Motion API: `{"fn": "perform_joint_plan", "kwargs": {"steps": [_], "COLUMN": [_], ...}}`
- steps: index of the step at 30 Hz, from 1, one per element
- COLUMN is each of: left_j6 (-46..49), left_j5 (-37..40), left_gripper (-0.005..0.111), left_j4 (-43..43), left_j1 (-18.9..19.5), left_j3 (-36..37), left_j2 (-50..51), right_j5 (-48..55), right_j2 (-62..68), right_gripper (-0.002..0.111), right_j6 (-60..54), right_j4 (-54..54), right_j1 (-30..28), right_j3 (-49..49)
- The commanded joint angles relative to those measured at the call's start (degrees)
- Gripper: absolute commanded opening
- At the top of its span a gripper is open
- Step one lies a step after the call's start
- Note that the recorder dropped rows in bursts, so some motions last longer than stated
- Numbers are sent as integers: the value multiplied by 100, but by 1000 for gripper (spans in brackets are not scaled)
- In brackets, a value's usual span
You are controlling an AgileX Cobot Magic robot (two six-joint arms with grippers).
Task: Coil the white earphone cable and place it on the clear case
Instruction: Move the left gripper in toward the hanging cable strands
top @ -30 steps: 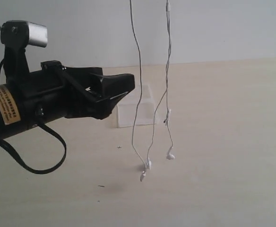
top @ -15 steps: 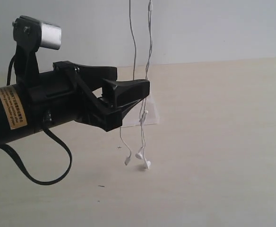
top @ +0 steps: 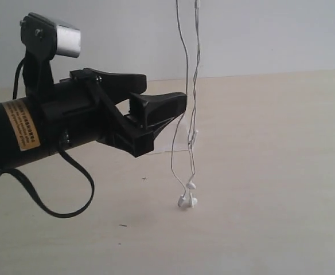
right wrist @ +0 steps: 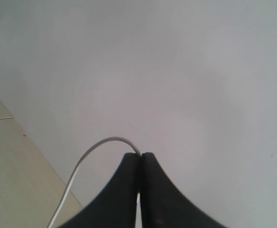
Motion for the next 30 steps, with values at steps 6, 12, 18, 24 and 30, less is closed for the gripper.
{"fn": "perform_joint_plan", "kwargs": {"steps": [6, 12, 18, 24, 30], "left_j6": [-11, -11, 6, 6, 6], "left_j5": [-77, -72, -19, -19, -19], "left_gripper": [74, 74, 74, 74, 61], "left_j4": [-28, -39, -39, -39, -39], "left_j1": [-149, -149, -149, -149, -149], "left_j3": [-383, -571, -582, -582, -582], "left_j2": [400, 410, 446, 749, 1009], "right_j5": [-53, -65, -98, -154, -154], "right_j2": [-71, -71, -71, -71, -71], "right_gripper": [0, 0, 0, 0, 0], "right_j6": [44, 44, 44, 54, 54], "right_j4": [0, 0, 0, 0, 0], "right_j1": [9, 9, 9, 9, 9], "right_j3": [-51, -51, -51, -51, -51]}}
